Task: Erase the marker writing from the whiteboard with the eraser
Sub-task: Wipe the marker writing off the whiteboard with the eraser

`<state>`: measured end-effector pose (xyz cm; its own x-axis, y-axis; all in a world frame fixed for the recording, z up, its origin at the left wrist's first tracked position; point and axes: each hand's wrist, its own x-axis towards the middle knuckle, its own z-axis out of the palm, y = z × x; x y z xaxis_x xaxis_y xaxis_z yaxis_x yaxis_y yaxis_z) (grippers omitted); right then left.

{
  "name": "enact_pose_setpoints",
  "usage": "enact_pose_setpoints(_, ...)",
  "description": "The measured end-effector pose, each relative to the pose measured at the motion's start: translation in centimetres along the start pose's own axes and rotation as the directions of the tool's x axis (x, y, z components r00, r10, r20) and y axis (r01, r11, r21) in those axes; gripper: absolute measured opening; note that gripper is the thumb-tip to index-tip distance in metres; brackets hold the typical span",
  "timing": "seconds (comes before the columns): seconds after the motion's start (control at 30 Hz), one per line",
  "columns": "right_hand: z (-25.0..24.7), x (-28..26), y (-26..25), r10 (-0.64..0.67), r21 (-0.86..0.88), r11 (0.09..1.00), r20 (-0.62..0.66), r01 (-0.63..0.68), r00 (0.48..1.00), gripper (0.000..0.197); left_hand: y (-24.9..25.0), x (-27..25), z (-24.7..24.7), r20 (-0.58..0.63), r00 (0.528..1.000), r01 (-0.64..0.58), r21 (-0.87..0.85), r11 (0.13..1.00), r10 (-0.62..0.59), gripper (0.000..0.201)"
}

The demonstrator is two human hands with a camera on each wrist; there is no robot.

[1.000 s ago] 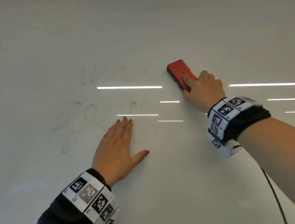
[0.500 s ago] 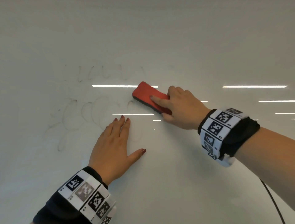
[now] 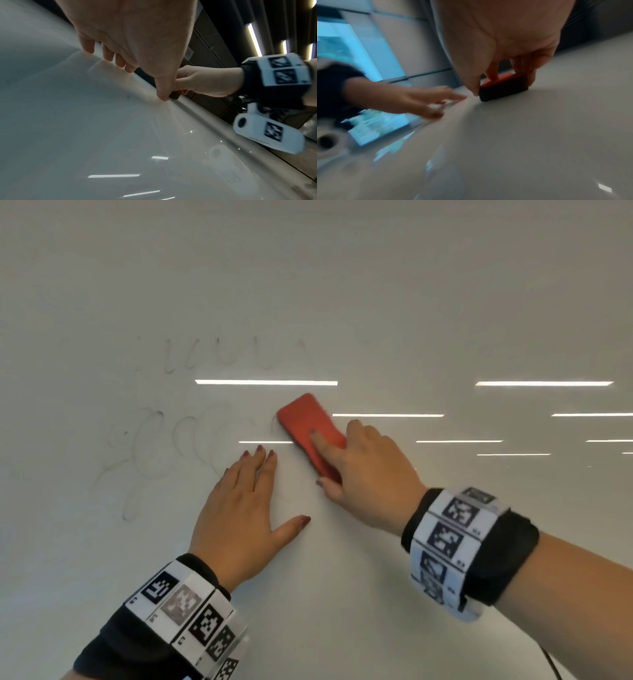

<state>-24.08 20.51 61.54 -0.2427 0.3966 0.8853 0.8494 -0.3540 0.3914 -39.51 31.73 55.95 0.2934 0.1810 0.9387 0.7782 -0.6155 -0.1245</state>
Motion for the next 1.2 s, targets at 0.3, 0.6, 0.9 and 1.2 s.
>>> enact_pose_setpoints(0.3,-0.7,2.7,5.2,0.17,-0.101,0.979,-0.066,-0.176,0.983,0.06,-0.2,0.1,-0.1,0.002,1.0,-0.014,-0.003,1.0,0.014,0.103)
enact_pose_setpoints(0.6,1.2,0.4,-0.8,0.108,0.031,0.994,-0.07,-0.106,0.992,0.062,-0.7,0.0,0.1,-0.018,0.999,-0.047,-0.039,0.998,0.047,0.103)
enact_pose_setpoints(0.9,0.9,0.8,0.0,0.134,-0.05,0.989,-0.054,-0.137,0.989,0.059,-0.9,0.1,0.2,-0.001,0.998,-0.062,-0.026,0.998,0.062,0.105)
enact_pose_setpoints(1.2,-1.2,6.0,7.4,0.507,-0.043,0.861,-0.019,-0.507,0.862,0.059,-1.1,-0.1,0.1,-0.006,0.998,-0.065,-0.034,0.997,0.065,0.102)
